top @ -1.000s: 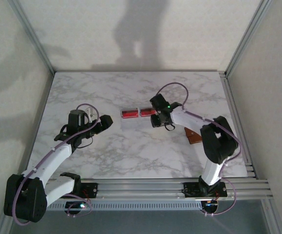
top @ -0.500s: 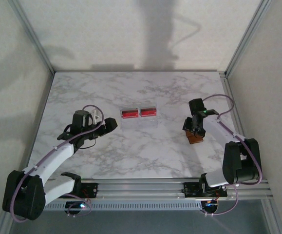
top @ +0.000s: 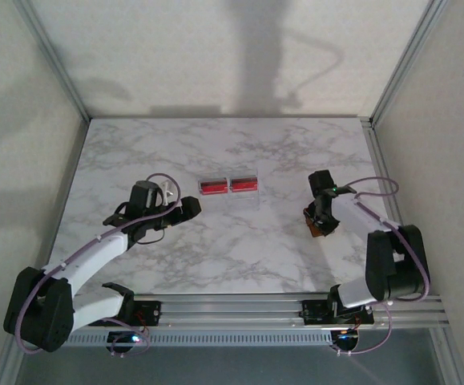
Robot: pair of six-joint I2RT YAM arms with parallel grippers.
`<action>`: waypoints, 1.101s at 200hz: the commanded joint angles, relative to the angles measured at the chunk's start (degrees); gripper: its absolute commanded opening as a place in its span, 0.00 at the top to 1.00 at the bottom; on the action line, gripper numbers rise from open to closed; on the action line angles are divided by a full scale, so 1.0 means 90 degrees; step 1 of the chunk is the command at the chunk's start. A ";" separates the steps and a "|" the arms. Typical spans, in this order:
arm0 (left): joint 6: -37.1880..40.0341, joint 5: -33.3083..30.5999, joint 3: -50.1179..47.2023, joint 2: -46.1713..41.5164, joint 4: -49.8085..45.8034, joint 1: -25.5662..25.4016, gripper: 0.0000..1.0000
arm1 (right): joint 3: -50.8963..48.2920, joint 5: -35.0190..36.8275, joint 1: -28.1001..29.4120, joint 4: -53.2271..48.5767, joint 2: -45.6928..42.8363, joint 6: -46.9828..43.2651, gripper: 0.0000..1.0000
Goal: Put the credit cards into the card holder
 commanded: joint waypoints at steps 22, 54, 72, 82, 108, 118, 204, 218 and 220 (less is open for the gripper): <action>0.0062 -0.0324 0.0137 -0.0061 -0.0098 -0.0192 0.00 | 0.0448 0.0330 0.0031 0.0114 0.0541 0.0075 0.51; 0.0104 -0.0440 0.0137 -0.0001 -0.0108 -0.0231 0.00 | 0.0614 0.0303 0.0031 0.0192 0.0886 -0.0154 0.53; 0.0152 -0.0521 0.0214 -0.0010 -0.0294 -0.0271 0.00 | 0.0551 0.0196 0.0030 0.0270 0.0982 -0.0326 0.54; 0.0122 -0.0567 0.0143 -0.0078 -0.0239 -0.0280 0.00 | 0.0517 0.0117 0.0040 0.0255 0.0993 -0.0470 0.55; 0.0154 -0.0522 0.0197 -0.0036 -0.0270 -0.0281 0.00 | 0.0213 -0.0354 0.0048 0.0506 0.0870 -0.1241 0.63; 0.0179 -0.0534 0.0266 -0.0012 -0.0372 -0.0289 0.00 | 0.0127 -0.0552 0.0073 0.0569 0.0815 -0.1587 0.65; 0.0188 -0.0502 0.0234 -0.0014 -0.0389 -0.0290 0.00 | -0.0097 -0.1824 0.2481 0.0030 -0.0105 -0.3925 0.66; 0.0195 -0.0416 0.0249 0.0059 -0.0481 -0.0290 0.00 | -0.0212 -0.1941 0.2719 0.0036 -0.0208 -0.3778 0.64; 0.0198 -0.0411 0.0248 0.0061 -0.0493 -0.0295 0.00 | -0.0224 -0.1938 0.2720 0.0027 -0.0226 -0.3732 0.64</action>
